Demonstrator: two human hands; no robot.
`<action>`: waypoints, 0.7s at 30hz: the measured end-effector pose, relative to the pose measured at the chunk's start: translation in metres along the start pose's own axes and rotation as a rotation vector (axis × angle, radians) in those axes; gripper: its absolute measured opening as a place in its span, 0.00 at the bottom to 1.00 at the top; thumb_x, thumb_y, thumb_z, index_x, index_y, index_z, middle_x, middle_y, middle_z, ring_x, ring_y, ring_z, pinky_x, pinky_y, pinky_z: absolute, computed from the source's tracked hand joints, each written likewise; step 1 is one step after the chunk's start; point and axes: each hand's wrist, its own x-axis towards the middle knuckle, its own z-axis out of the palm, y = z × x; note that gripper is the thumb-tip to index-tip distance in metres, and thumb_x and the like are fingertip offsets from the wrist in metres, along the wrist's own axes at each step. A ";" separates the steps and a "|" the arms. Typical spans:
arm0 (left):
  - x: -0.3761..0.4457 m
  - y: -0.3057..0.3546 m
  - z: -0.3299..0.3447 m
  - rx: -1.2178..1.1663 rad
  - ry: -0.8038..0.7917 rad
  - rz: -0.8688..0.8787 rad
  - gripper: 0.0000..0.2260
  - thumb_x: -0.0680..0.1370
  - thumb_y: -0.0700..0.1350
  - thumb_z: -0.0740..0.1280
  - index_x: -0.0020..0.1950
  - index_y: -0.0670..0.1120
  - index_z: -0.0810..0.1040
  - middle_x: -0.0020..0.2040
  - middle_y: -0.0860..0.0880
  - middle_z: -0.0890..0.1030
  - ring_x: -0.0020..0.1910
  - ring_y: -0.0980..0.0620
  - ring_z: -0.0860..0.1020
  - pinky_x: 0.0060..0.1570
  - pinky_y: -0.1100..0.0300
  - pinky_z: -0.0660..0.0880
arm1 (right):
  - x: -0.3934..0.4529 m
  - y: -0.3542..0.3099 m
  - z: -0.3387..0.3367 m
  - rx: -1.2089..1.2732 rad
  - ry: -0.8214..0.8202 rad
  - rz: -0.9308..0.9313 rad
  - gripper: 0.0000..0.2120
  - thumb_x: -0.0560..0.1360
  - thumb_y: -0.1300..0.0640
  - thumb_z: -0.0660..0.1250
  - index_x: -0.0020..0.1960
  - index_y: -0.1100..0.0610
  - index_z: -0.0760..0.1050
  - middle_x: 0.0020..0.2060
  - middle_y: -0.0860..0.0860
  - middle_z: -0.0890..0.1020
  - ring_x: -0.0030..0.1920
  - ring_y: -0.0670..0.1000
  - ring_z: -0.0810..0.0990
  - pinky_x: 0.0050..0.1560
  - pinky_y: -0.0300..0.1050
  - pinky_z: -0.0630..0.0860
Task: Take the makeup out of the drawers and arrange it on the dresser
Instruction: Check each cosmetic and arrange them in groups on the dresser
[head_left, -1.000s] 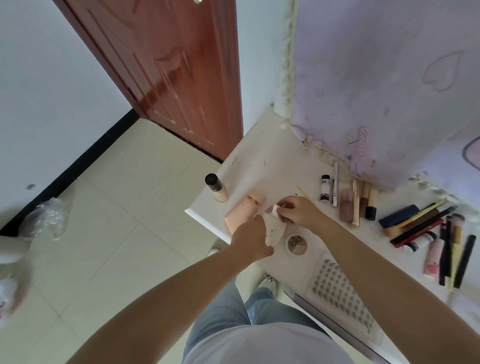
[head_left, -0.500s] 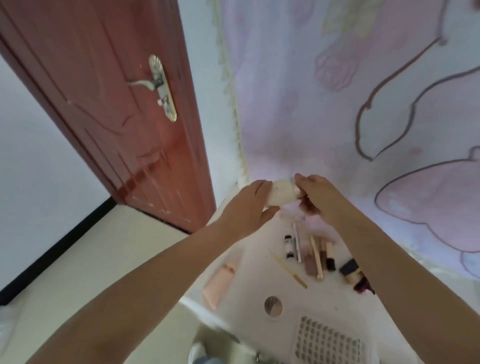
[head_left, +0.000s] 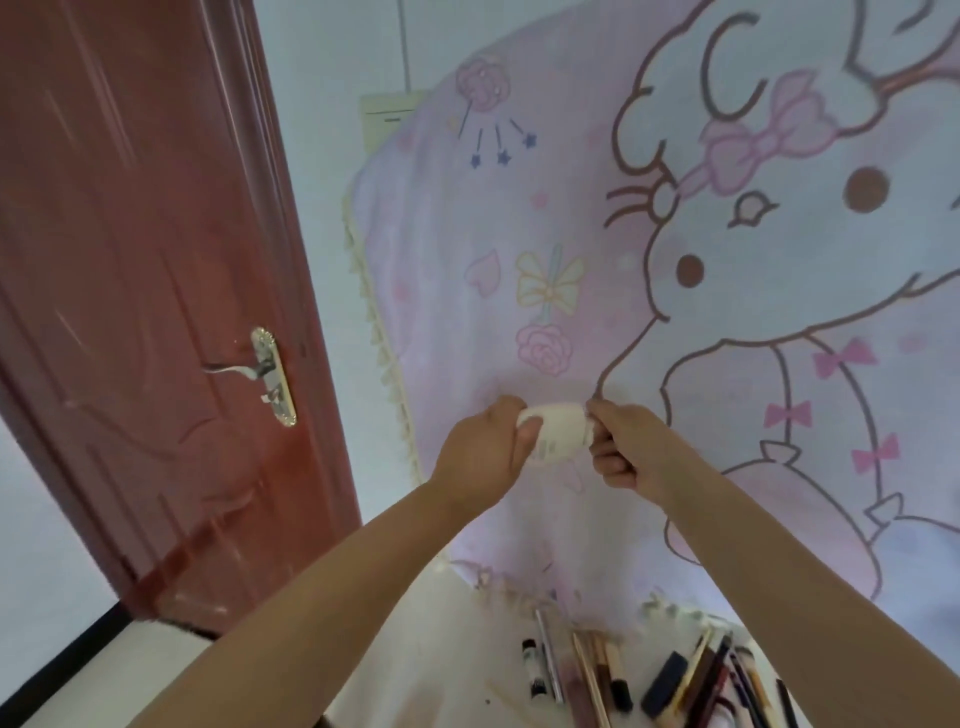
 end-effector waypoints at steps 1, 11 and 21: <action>0.002 0.001 0.001 -0.108 0.004 -0.071 0.25 0.76 0.53 0.45 0.55 0.37 0.71 0.45 0.38 0.78 0.42 0.41 0.78 0.37 0.57 0.68 | -0.001 -0.004 0.000 -0.017 0.002 -0.066 0.19 0.78 0.57 0.54 0.29 0.55 0.59 0.14 0.45 0.60 0.14 0.43 0.57 0.18 0.30 0.51; 0.002 0.000 -0.006 -0.951 -0.406 -0.605 0.07 0.77 0.49 0.61 0.43 0.48 0.74 0.38 0.48 0.78 0.34 0.55 0.77 0.32 0.66 0.78 | 0.010 0.000 -0.042 -0.275 -0.253 -0.444 0.12 0.75 0.63 0.61 0.49 0.47 0.77 0.38 0.45 0.80 0.34 0.44 0.79 0.31 0.36 0.73; -0.006 -0.018 -0.001 -0.373 -0.164 -0.407 0.10 0.71 0.49 0.70 0.47 0.45 0.77 0.35 0.55 0.75 0.32 0.59 0.74 0.35 0.71 0.72 | 0.020 0.003 -0.023 -0.511 -0.197 -0.202 0.06 0.75 0.59 0.62 0.40 0.57 0.75 0.27 0.50 0.77 0.26 0.48 0.72 0.26 0.39 0.64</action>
